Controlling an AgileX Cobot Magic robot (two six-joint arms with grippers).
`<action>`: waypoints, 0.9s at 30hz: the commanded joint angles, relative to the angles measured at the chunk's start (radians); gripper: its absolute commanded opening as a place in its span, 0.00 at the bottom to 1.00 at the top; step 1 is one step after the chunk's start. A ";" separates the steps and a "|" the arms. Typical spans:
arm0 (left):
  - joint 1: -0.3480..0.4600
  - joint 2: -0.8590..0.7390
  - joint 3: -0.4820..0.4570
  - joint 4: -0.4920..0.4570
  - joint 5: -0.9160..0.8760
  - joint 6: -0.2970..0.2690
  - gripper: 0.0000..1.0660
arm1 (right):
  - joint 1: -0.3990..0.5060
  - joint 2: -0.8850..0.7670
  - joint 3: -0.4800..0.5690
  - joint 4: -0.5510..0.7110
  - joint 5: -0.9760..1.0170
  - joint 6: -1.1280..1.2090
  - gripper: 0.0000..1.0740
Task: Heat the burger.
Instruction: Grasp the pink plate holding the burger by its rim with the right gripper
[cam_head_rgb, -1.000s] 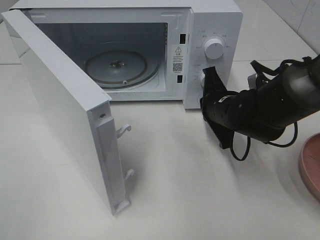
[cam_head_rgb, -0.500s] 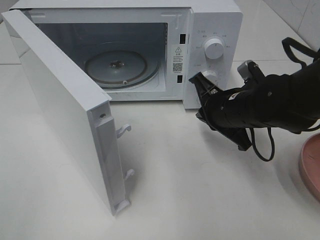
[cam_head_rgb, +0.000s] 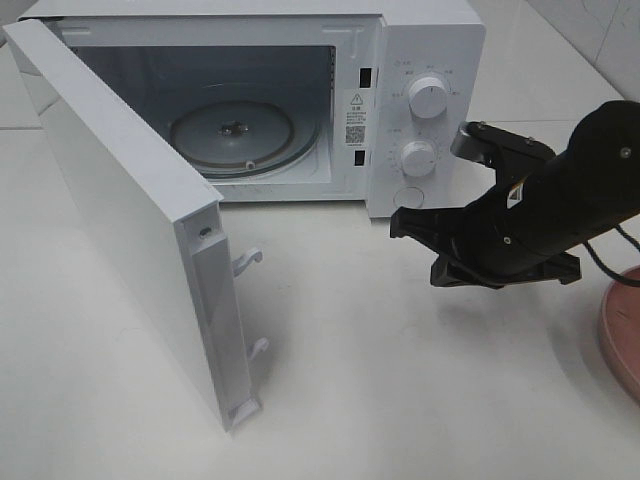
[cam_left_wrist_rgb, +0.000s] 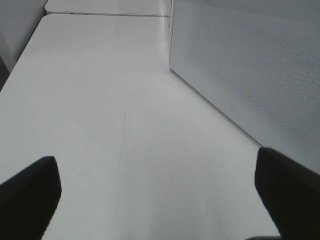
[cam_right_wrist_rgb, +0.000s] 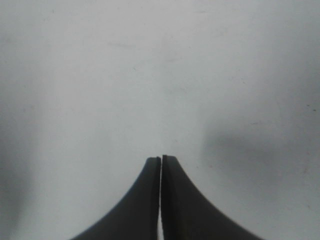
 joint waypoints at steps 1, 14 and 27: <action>0.004 -0.015 0.000 0.002 -0.013 0.002 0.92 | -0.006 -0.037 -0.002 -0.066 0.074 -0.063 0.03; 0.004 -0.015 0.000 0.002 -0.013 0.002 0.92 | -0.082 -0.190 -0.013 -0.080 0.436 -0.389 0.07; 0.004 -0.015 0.000 0.002 -0.013 0.002 0.92 | -0.200 -0.235 -0.013 -0.249 0.554 -0.412 0.53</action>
